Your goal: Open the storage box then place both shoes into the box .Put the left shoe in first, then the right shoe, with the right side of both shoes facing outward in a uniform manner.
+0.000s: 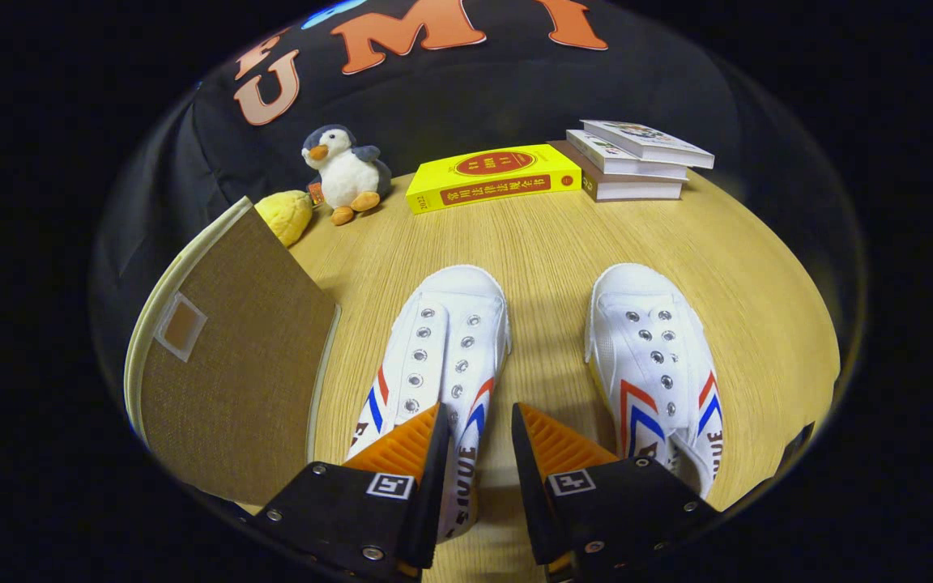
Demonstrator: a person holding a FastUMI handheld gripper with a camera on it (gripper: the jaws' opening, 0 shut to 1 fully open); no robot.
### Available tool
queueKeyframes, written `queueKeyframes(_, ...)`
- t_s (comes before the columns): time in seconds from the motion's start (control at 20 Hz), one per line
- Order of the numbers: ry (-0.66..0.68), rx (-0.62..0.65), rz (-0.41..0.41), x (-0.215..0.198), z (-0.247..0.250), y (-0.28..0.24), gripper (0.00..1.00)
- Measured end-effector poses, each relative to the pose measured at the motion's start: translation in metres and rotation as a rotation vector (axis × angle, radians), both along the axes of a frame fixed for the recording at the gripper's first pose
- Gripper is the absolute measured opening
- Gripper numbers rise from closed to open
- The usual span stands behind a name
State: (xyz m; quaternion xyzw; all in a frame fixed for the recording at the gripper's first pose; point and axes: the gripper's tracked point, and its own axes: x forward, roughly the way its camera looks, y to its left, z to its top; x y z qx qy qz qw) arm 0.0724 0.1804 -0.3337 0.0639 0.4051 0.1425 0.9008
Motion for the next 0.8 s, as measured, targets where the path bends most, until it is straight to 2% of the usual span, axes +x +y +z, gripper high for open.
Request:
queueKeyframes(0.1,0.032,0.029,0.005,-0.001,-0.002,0.002,0.46)
queueKeyframes(0.2,0.016,0.059,0.044,0.000,0.001,0.008,0.41)
queueKeyframes(0.25,-0.011,0.049,0.057,0.001,0.000,0.008,0.28)
queueKeyframes(0.4,-0.042,0.044,0.027,0.000,0.003,0.008,0.11)
queueKeyframes(0.45,-0.040,0.062,0.009,0.001,0.005,0.008,0.02)
queueKeyframes(0.8,-0.071,0.112,-0.049,-0.009,0.047,0.002,0.00)
